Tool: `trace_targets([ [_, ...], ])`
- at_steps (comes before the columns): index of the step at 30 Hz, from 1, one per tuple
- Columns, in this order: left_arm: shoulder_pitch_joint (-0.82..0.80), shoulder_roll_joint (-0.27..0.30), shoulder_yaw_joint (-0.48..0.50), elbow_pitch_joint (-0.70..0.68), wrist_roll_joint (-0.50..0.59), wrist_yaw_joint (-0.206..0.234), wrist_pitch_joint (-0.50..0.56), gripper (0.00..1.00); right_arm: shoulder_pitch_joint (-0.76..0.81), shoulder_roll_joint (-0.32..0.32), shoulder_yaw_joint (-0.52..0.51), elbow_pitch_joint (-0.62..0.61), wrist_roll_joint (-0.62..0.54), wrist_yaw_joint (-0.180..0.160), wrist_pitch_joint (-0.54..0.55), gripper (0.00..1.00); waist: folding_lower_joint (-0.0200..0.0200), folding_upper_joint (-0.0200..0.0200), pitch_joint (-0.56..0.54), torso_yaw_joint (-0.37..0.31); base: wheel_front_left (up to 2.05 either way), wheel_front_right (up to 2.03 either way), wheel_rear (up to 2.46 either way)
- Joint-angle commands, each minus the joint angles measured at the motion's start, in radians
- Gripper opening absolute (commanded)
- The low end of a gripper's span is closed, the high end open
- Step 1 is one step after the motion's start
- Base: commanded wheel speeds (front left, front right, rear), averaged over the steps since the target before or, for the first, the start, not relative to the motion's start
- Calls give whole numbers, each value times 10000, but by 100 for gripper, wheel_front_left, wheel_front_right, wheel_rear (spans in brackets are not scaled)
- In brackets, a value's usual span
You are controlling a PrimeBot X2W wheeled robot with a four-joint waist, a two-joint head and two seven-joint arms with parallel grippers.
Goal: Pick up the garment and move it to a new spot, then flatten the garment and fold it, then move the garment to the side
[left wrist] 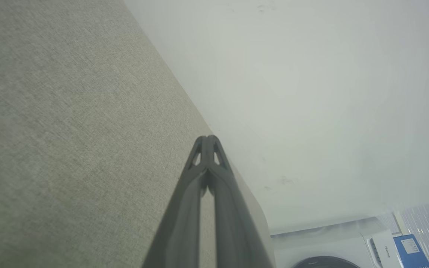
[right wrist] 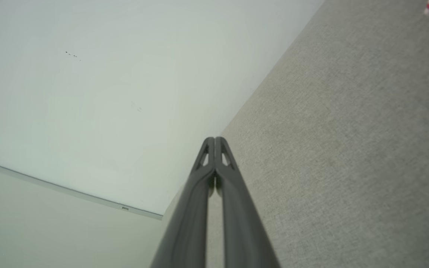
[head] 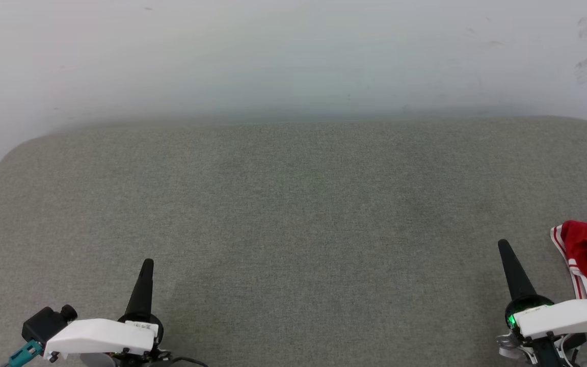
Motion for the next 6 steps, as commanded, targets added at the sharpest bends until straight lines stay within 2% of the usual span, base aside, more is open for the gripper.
trace_targets([
  [1,-230,10,56,-35,-235,-53,48,0,-243,24,-32,-44,258,-3,58,0,0,0,0,2,0,0,0],
  [6,-310,6,95,34,-735,-63,182,0,-275,34,-69,24,773,-3,132,0,0,0,-4,12,0,0,0],
])
